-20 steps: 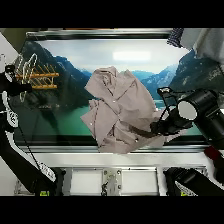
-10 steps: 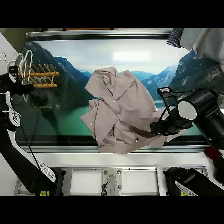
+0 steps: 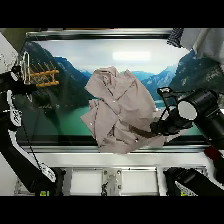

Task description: Fold the clothes and pants, and hang the long-sleeved shirts on hangers.

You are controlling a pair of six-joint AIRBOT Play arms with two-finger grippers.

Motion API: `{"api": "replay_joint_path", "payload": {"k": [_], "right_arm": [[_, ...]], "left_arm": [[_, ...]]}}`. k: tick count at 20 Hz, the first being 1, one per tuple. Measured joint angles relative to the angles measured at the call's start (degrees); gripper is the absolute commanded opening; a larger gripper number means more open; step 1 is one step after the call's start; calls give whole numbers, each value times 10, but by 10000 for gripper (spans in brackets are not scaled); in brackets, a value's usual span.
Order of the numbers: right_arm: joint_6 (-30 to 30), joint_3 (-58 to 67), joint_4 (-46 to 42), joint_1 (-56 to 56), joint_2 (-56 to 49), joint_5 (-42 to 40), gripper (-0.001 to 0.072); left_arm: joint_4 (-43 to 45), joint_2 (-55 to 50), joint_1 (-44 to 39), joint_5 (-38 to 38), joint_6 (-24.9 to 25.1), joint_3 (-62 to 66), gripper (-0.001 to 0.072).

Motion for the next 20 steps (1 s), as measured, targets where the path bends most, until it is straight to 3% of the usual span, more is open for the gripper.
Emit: {"api": "replay_joint_path", "payload": {"k": [8,12,15,20], "right_arm": [[0,0,0,0,0,0,15],[0,0,0,0,0,0,16],[0,0,0,0,0,0,16],[0,0,0,0,0,0,16]], "left_arm": [[26,130,-31,-5,4,-8,15],[28,221,-70,3,30,-53,15],[17,303,-114,6,93,-110,15],[-115,442,-178,-17,300,-219,15]]}}
